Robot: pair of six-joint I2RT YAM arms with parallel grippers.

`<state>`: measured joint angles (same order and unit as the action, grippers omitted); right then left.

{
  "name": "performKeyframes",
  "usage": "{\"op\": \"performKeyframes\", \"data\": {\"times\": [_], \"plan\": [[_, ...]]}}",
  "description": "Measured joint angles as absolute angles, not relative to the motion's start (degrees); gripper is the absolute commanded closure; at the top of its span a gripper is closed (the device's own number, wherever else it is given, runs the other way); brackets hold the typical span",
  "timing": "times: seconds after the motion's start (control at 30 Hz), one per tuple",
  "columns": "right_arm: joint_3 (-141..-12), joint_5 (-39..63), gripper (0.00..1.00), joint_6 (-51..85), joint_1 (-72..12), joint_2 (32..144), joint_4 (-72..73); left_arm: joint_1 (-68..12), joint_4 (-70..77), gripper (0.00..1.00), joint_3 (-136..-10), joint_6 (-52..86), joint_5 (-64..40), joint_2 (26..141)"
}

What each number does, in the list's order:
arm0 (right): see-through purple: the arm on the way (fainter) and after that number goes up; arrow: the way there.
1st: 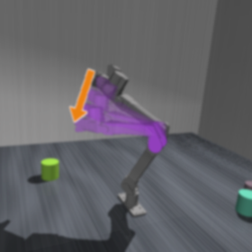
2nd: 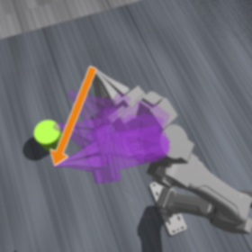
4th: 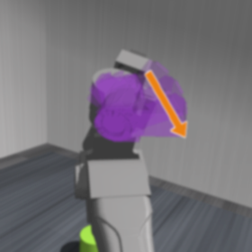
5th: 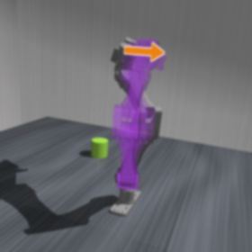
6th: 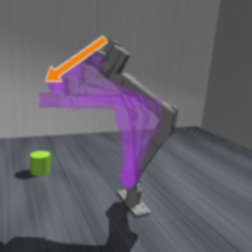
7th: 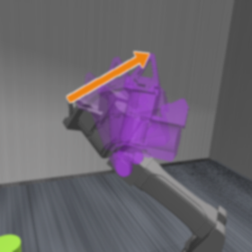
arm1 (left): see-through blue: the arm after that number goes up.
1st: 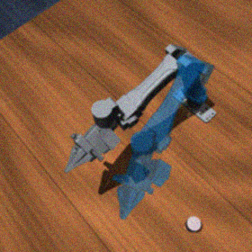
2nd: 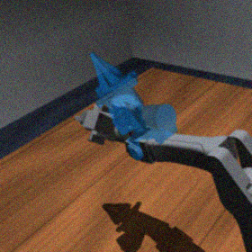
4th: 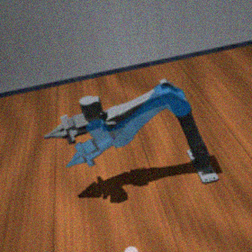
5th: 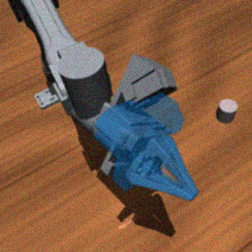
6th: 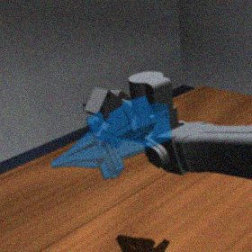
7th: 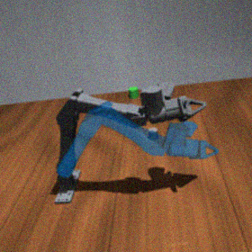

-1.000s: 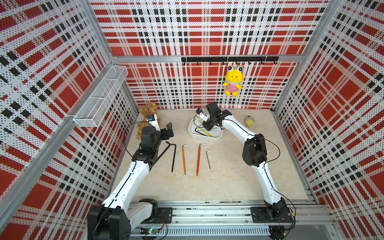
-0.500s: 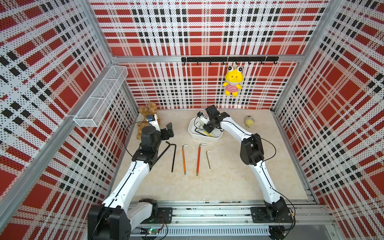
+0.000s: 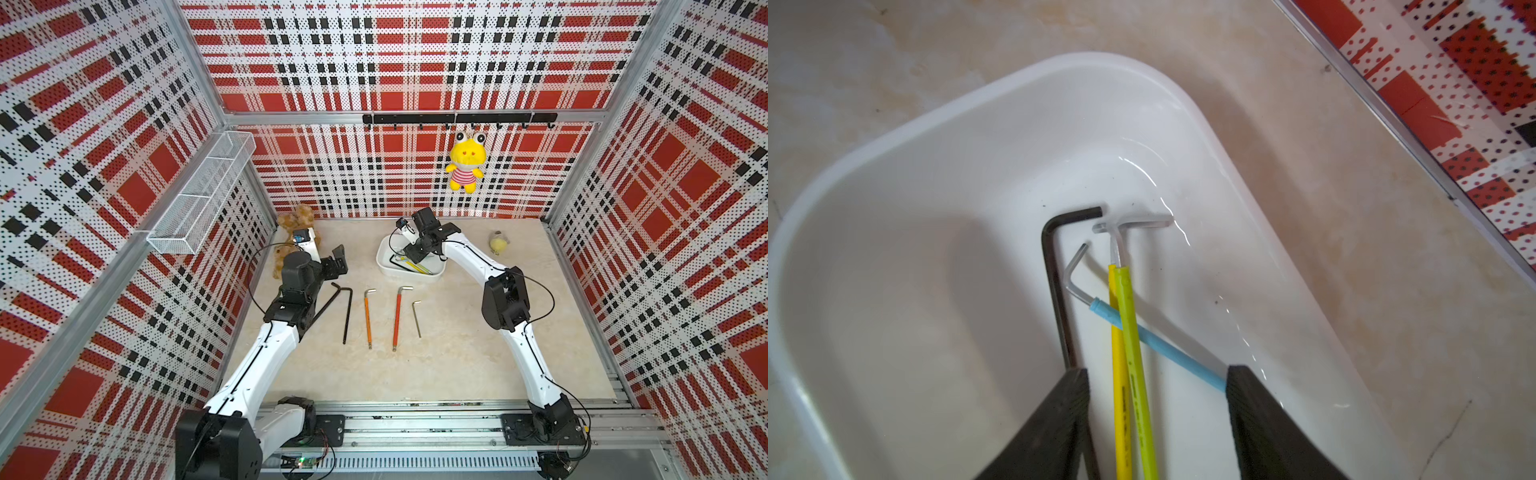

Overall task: Put the hex key on the desktop into the storage box
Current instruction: Place the Allen key in the storage box.

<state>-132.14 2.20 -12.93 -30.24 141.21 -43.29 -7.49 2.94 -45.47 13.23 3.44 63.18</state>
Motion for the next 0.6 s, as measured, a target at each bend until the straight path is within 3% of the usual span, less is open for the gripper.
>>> {"op": "performKeyframes", "data": {"times": [0.37,0.6], "plan": [[-100.29,-0.34,0.33,-1.41,-34.79,109.86,-39.27,-7.49,2.94,0.02,-45.47,13.26,3.44,63.18],[-89.56,-2.68,0.35,9.52,-40.62,108.66,-41.12,-7.62,2.94,0.02,-45.47,13.26,3.42,63.44]]}}
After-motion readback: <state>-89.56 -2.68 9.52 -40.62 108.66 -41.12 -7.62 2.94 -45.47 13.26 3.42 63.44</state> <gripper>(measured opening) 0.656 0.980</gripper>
